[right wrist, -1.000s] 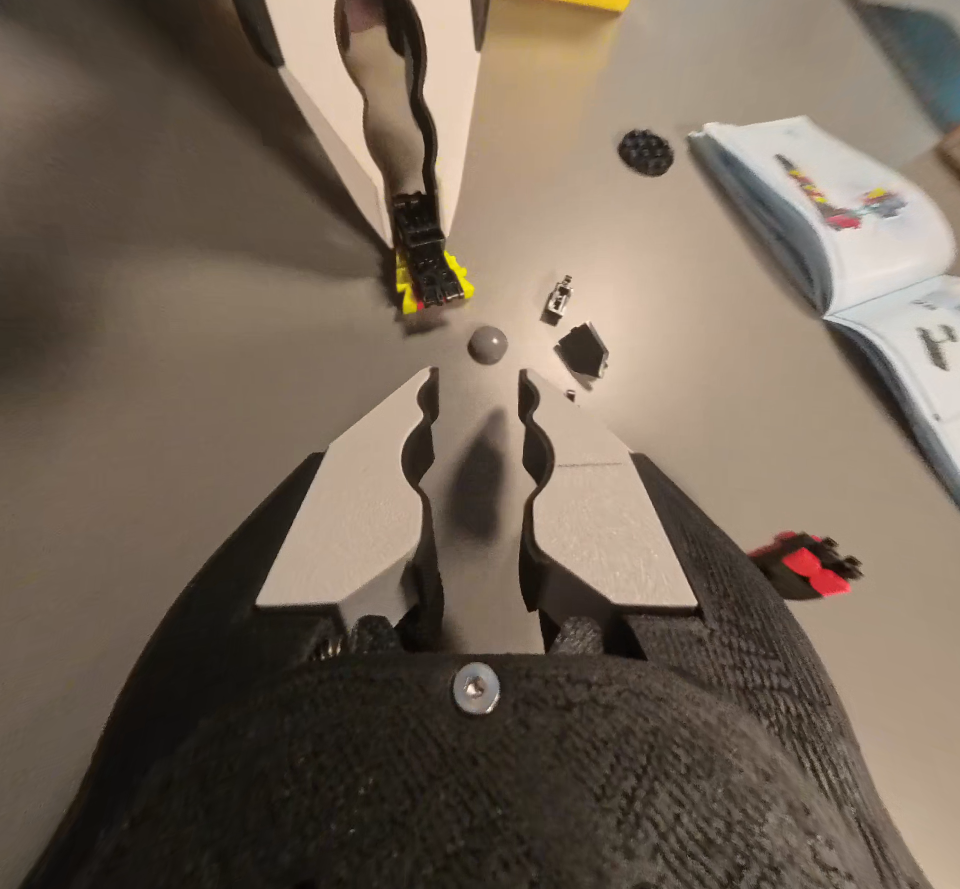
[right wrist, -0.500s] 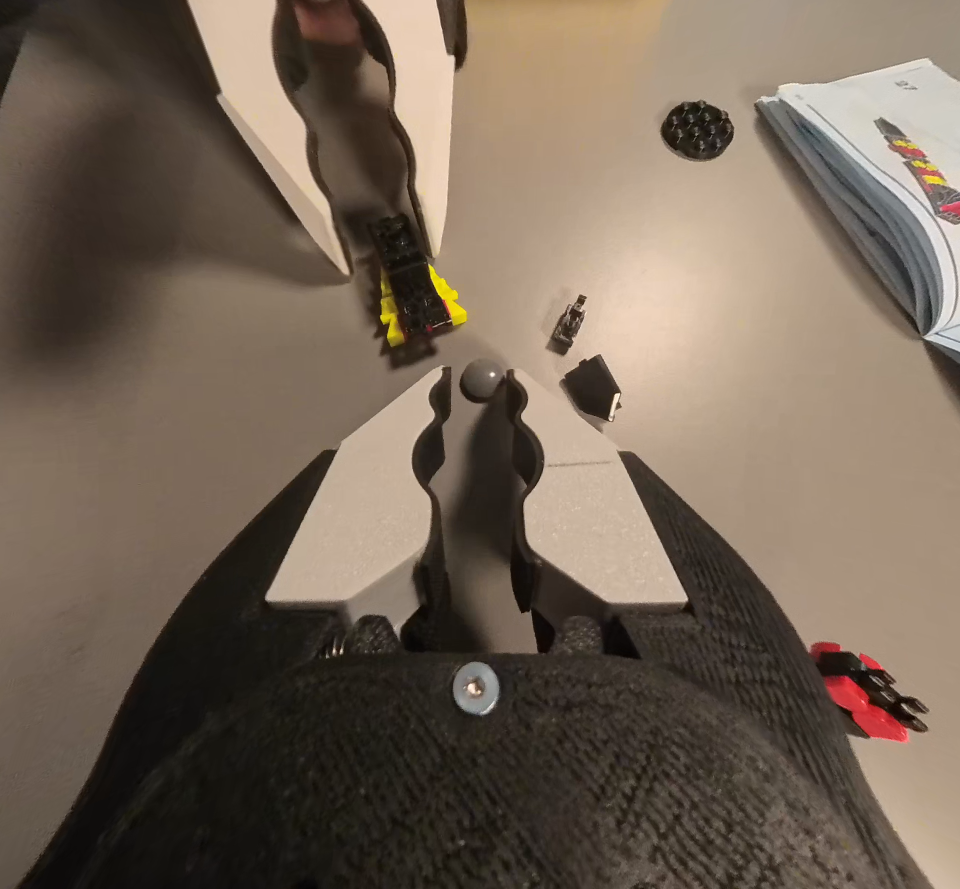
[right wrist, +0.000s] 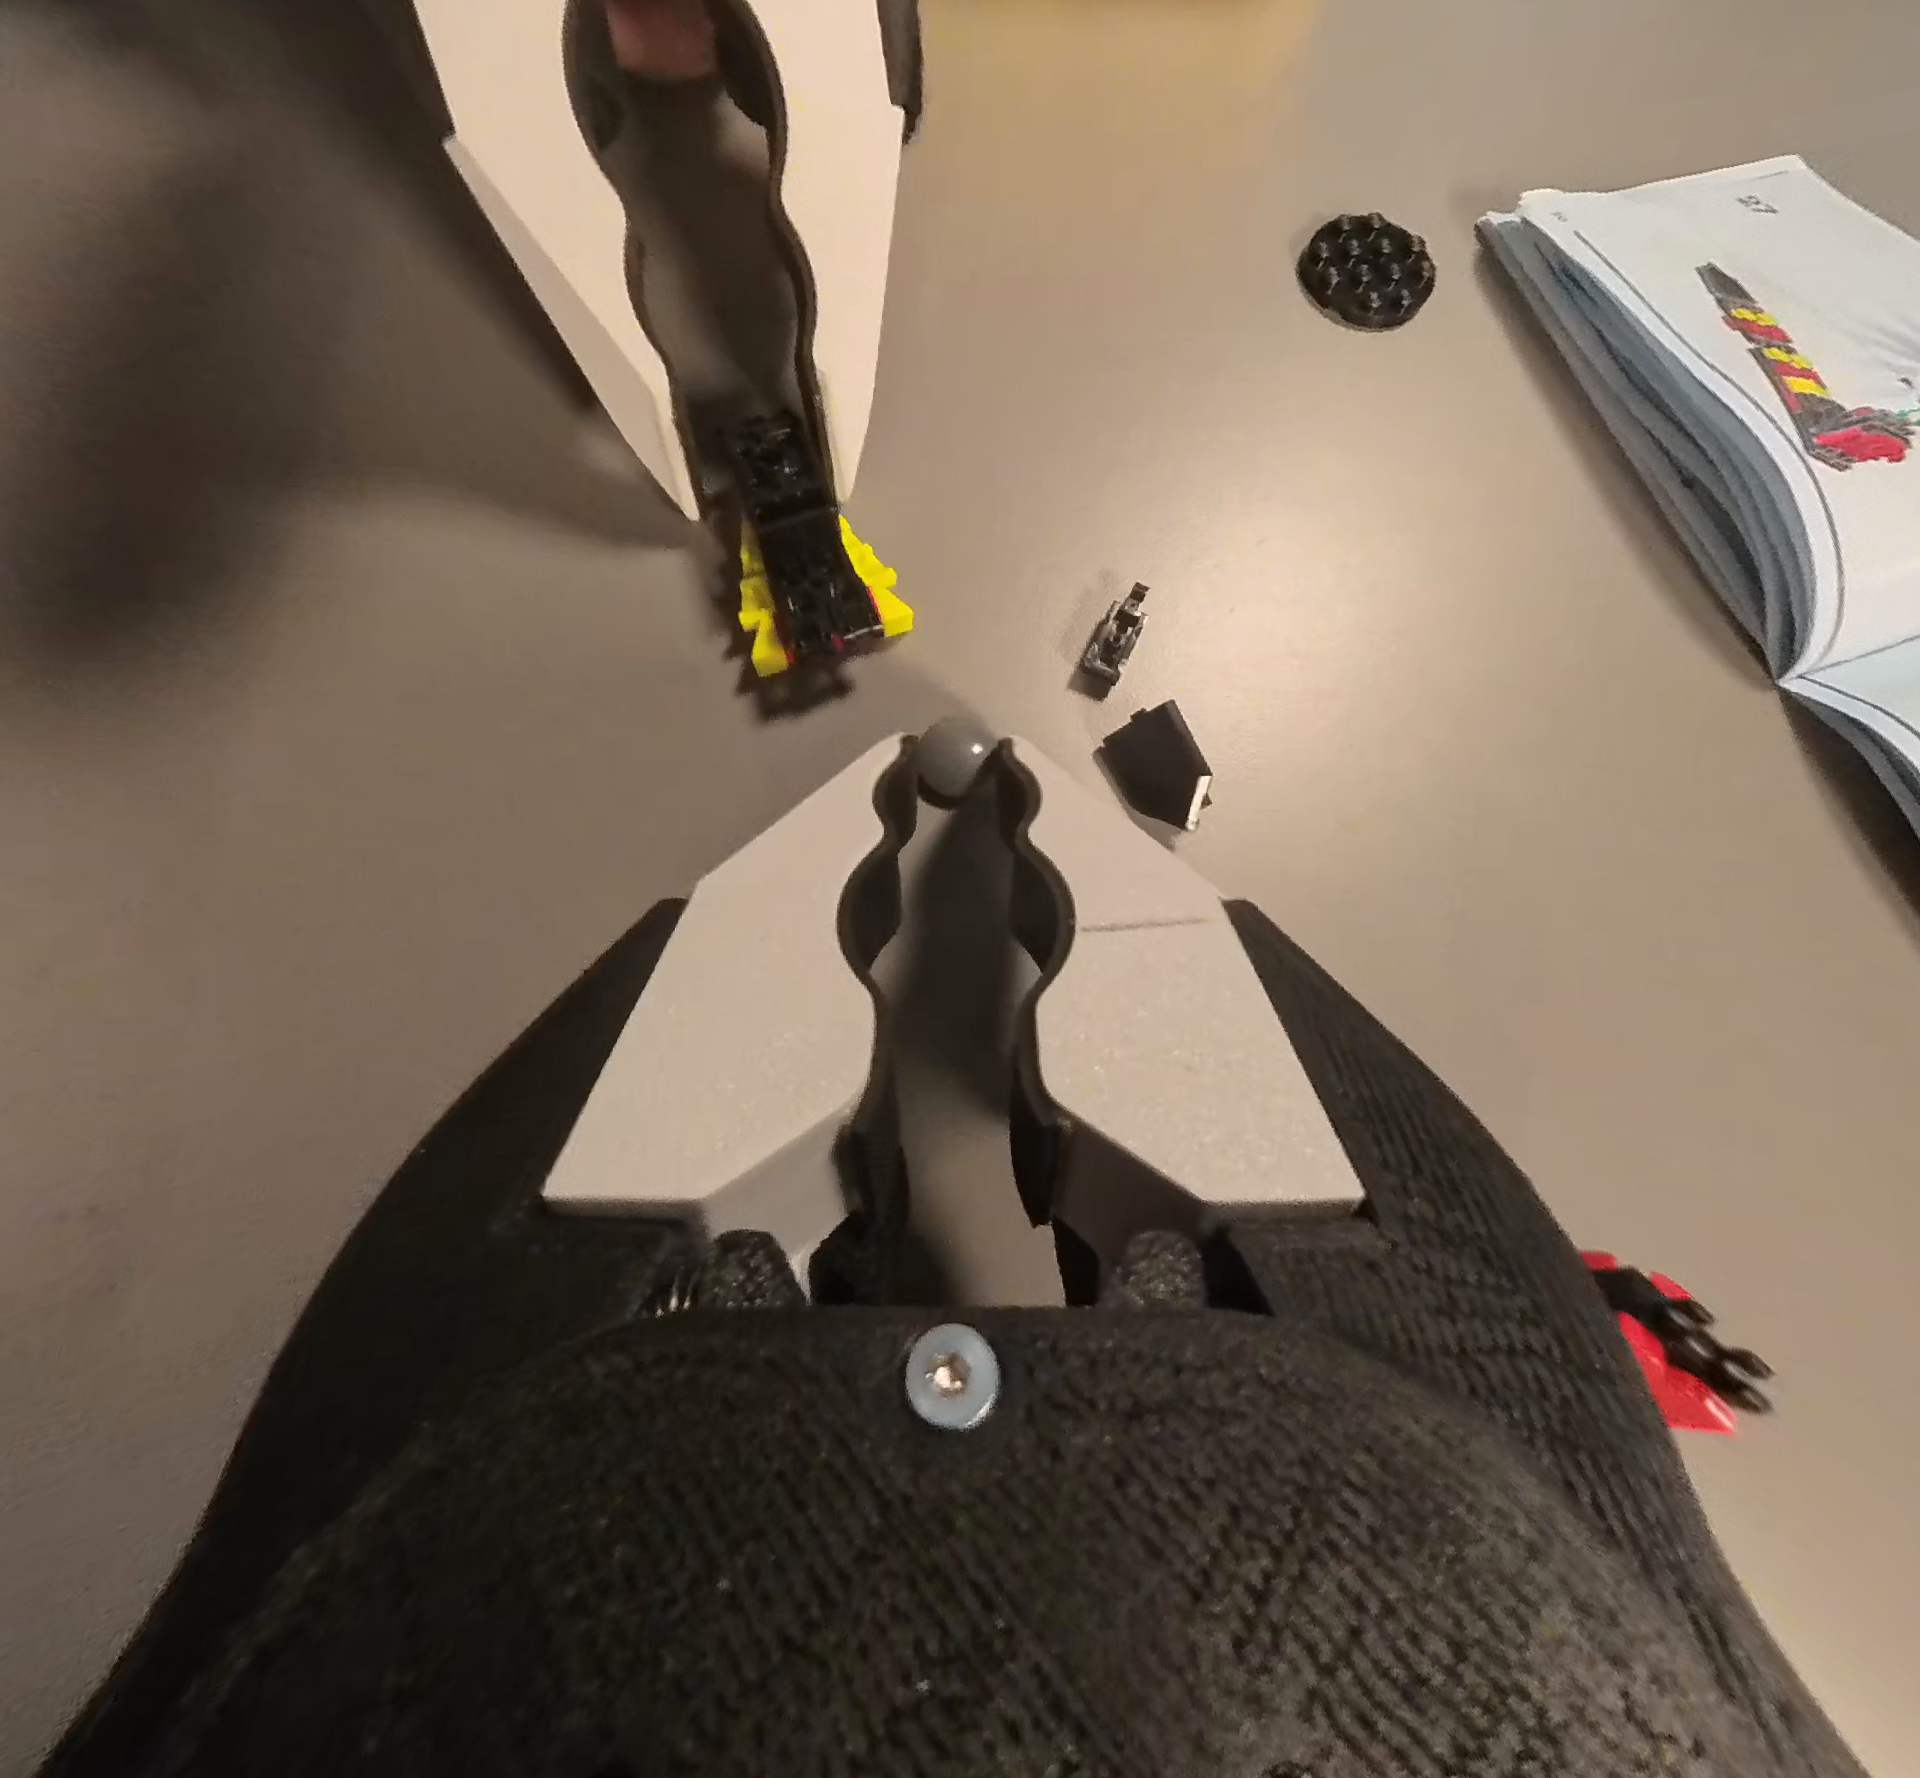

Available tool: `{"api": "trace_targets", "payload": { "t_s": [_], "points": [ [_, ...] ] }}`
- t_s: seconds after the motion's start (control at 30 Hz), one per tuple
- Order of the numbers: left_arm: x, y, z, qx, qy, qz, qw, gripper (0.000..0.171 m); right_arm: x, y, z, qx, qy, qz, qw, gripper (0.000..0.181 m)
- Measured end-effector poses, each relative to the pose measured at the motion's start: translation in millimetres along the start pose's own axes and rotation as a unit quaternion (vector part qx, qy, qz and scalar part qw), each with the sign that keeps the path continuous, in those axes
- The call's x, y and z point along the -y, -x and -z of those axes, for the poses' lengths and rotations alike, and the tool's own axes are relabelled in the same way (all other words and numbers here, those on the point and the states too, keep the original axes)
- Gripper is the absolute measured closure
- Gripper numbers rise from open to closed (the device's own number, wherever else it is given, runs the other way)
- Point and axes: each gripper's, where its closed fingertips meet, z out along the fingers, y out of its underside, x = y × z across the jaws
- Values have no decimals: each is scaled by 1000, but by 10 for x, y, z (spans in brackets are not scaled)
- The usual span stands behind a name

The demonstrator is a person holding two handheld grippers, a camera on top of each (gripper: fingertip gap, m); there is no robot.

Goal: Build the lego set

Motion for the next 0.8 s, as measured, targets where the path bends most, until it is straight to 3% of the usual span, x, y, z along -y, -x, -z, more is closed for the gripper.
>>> {"api": "trace_targets", "payload": {
  "t_s": [0.47,0.8],
  "points": [
    [-30,26,40,2,0,-1,1000,144,227,-190,240,-52,-100,-10,994,168],
    [6,20,21,8,-7,-11,1000,148,225,-63,218,-19,-104,-9,994,168]
  ]
}}
